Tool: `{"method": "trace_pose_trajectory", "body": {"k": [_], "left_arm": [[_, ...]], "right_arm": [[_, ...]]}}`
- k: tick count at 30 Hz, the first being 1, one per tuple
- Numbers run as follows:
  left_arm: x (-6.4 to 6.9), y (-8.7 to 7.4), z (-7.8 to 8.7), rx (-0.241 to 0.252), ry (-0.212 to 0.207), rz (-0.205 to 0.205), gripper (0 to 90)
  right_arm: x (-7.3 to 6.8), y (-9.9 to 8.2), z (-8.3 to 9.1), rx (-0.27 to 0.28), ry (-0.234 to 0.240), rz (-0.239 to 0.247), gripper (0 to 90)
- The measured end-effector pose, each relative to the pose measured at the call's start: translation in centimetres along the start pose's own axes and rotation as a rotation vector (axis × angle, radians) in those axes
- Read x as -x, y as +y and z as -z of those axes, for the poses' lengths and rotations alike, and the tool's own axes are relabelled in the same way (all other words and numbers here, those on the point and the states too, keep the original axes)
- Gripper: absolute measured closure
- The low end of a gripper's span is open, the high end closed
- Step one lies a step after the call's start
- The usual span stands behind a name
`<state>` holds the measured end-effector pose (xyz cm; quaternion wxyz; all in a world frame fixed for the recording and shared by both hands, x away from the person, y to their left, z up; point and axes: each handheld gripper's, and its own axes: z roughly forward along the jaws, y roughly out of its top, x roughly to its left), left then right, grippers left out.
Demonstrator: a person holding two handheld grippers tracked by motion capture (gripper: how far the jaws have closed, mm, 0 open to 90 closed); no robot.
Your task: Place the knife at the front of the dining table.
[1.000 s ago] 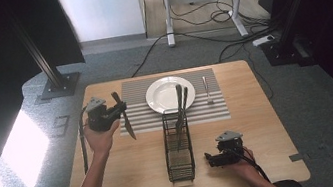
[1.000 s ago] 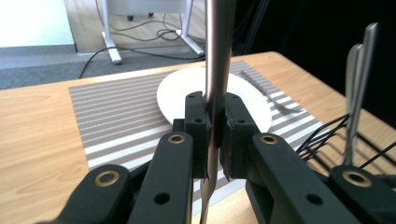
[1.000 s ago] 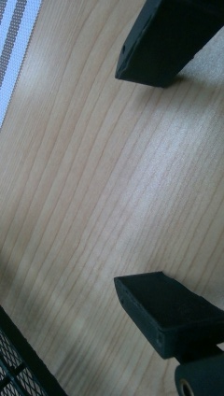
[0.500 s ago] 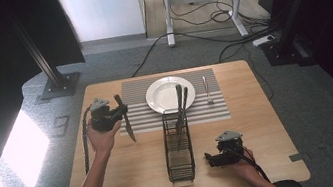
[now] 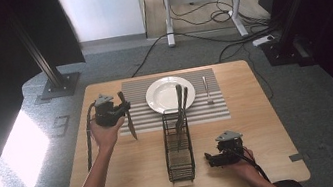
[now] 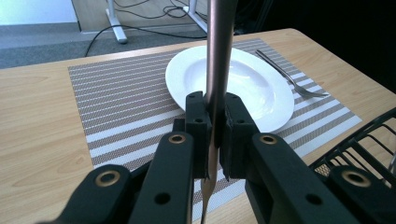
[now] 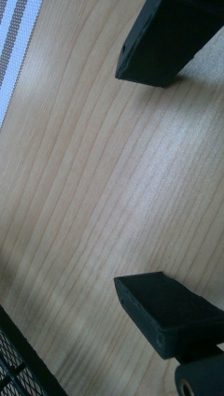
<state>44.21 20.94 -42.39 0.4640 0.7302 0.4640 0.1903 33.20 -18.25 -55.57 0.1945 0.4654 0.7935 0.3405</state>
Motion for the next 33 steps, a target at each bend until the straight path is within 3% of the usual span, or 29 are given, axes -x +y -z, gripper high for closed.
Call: {"method": "trace_pose_trajectory", "body": {"k": [9,14,20,28,33], "left_arm": [[0.3,0.8,-2.0,-0.022,0.016,-0.008,83.4],[0.1,0.9,-2.6,-0.012,0.031,0.017,83.6],[-0.4,0.8,-3.5,-0.037,0.058,0.037,83.7],[-1.9,0.4,-5.3,-0.059,0.057,0.105,83.7],[-2.5,0.9,-6.8,-0.072,0.072,0.102,83.7]], "right_arm": [[0.0,0.0,0.0,0.000,0.000,0.000,3.0],[0.0,0.0,0.0,0.000,0.003,0.002,2.9],[0.0,0.0,0.0,0.000,0.004,0.004,2.9],[0.0,0.0,0.0,0.000,0.005,0.005,2.9],[0.0,0.0,0.0,0.000,0.012,0.016,2.8]]}}
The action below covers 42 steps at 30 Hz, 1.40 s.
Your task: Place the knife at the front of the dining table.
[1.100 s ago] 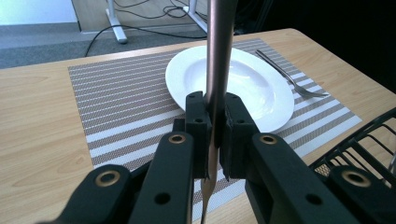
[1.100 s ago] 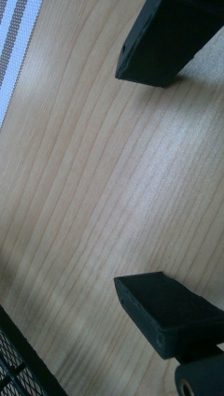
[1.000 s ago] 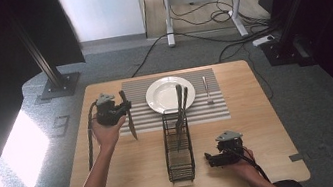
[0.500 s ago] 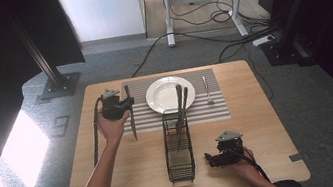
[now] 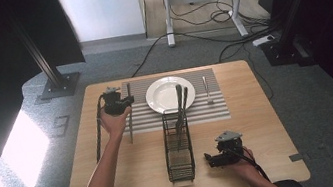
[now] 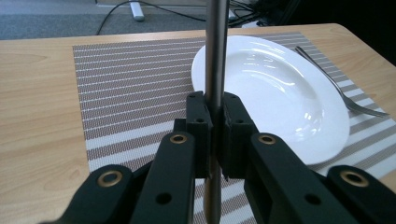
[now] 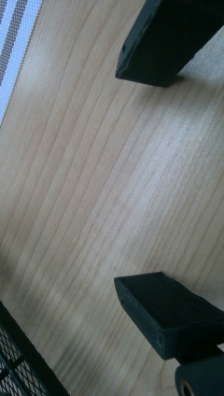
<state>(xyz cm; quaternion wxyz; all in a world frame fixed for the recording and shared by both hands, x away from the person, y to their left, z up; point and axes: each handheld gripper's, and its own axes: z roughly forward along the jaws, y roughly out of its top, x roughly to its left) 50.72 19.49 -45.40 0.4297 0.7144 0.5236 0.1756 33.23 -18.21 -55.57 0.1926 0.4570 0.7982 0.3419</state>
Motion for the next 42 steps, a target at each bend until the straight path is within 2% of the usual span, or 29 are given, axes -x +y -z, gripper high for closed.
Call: {"method": "trace_pose_trajectory", "body": {"k": [7,14,20,29,37,42], "left_arm": [[-0.5,0.7,-1.9,-0.019,0.015,0.014,83.7],[-0.4,0.3,-3.9,-0.059,0.016,0.016,83.6],[-1.0,0.1,-5.5,-0.088,0.034,0.031,83.5],[-1.3,-0.4,-6.5,-0.125,0.062,0.023,83.5],[-2.0,-0.9,-7.4,-0.165,0.096,0.043,83.5],[-2.4,-1.4,-8.2,-0.204,0.115,0.039,83.4]], "right_arm": [[0.0,0.0,0.0,0.000,0.002,0.003,2.9],[0.0,0.0,0.0,0.000,0.003,0.003,2.7],[0.0,0.0,0.0,0.000,0.005,0.005,2.8],[0.0,0.0,0.0,-0.001,0.007,0.007,2.7],[0.0,0.0,0.0,-0.001,0.008,0.007,2.7],[0.0,0.0,0.0,-0.001,0.010,0.009,2.7]]}}
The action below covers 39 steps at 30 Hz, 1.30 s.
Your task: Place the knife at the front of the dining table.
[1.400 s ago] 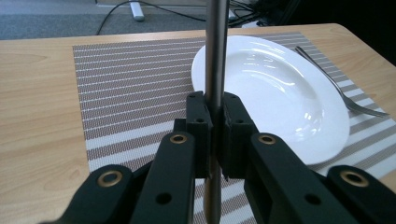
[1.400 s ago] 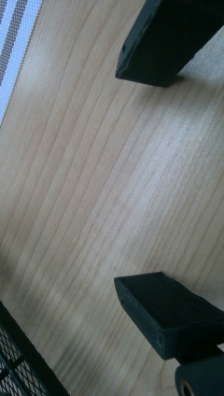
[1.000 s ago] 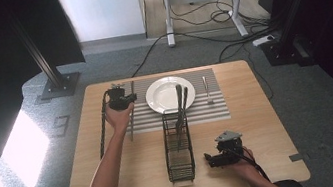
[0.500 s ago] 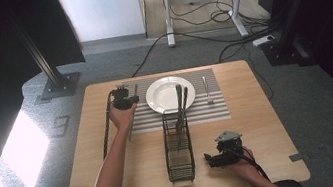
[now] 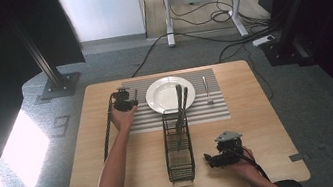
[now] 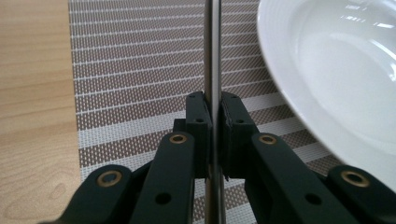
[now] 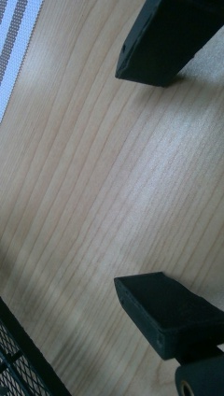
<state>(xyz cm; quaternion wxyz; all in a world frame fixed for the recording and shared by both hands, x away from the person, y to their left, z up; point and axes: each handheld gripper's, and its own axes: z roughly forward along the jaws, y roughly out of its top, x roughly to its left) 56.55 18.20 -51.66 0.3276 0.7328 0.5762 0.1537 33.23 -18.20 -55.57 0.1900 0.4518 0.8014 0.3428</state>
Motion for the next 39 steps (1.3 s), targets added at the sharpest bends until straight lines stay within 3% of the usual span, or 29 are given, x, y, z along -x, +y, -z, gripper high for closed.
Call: {"method": "trace_pose_trajectory", "body": {"k": [3,18,39], "left_arm": [[0.1,-0.1,-0.5,-0.017,0.017,-0.018,83.3],[0.1,-0.4,-1.6,-0.053,0.035,-0.019,83.1],[-0.1,-0.5,-1.5,-0.047,0.042,-0.020,79.7]], "right_arm": [[0.0,0.0,0.0,0.000,0.000,0.000,2.8],[0.0,0.0,0.0,0.000,0.000,0.000,2.8],[-0.1,0.0,0.0,0.002,0.003,0.003,3.0]]}}
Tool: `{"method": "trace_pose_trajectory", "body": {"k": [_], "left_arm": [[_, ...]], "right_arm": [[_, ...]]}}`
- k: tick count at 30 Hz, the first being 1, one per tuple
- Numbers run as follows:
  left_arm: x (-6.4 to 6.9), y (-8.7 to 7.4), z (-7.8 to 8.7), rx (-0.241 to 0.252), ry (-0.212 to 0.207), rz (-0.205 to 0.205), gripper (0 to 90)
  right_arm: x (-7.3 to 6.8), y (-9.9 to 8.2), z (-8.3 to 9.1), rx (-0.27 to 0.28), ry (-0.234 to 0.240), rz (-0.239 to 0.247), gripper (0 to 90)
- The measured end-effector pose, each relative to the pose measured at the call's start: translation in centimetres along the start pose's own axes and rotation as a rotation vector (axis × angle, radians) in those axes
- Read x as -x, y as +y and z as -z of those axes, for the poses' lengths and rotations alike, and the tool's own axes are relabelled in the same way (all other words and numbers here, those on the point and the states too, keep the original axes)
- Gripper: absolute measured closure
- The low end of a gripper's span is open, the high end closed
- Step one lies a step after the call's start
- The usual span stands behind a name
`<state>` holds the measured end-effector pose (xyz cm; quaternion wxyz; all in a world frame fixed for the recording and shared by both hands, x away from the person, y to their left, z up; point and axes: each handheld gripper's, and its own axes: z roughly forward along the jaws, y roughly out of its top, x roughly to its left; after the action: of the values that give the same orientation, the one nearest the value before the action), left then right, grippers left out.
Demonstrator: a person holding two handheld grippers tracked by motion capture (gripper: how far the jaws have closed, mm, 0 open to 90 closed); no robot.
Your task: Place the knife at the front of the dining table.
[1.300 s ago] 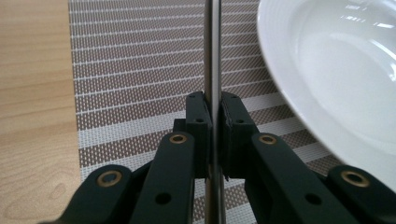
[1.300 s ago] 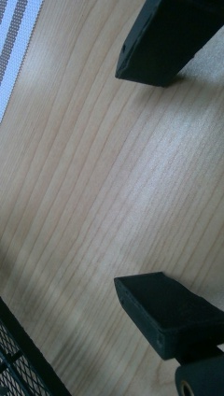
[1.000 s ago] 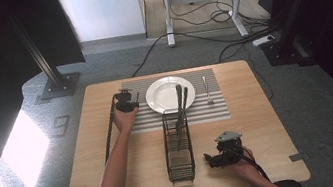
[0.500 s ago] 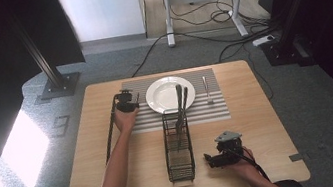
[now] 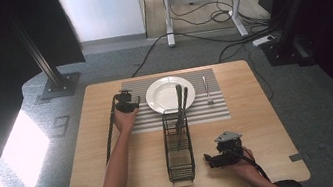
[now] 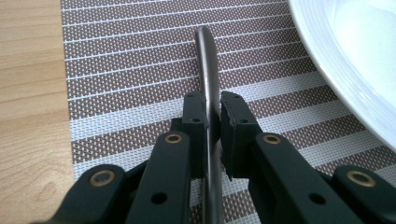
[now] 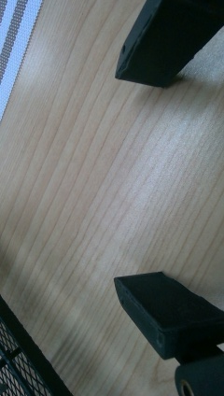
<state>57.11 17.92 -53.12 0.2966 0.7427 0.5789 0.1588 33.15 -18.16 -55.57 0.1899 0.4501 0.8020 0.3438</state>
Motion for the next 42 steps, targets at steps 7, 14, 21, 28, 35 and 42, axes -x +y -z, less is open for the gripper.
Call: {"method": "trace_pose_trajectory", "body": {"k": [7,14,21,28,35,42], "left_arm": [[-0.7,-0.3,1.3,0.018,-0.009,-0.011,75.3],[-0.7,-1.6,2.0,0.002,-0.014,-0.032,74.2],[-0.1,-1.7,1.8,-0.033,0.008,-0.074,79.4],[0.1,0.0,0.4,-0.032,0.044,-0.078,80.1],[-0.6,1.4,-1.0,-0.007,0.036,-0.037,80.1],[-1.2,2.4,-1.8,0.010,0.028,0.000,80.0]], "right_arm": [[0.0,0.0,0.0,0.000,0.001,0.000,2.8],[0.0,0.0,0.0,0.001,-0.001,0.001,2.9],[0.0,0.0,0.0,-0.001,-0.001,0.001,2.8],[0.0,0.0,0.0,-0.002,0.001,-0.002,2.7],[0.0,0.1,-0.1,-0.002,0.005,0.000,2.5],[0.0,0.1,-0.1,-0.002,0.005,0.000,2.5]]}}
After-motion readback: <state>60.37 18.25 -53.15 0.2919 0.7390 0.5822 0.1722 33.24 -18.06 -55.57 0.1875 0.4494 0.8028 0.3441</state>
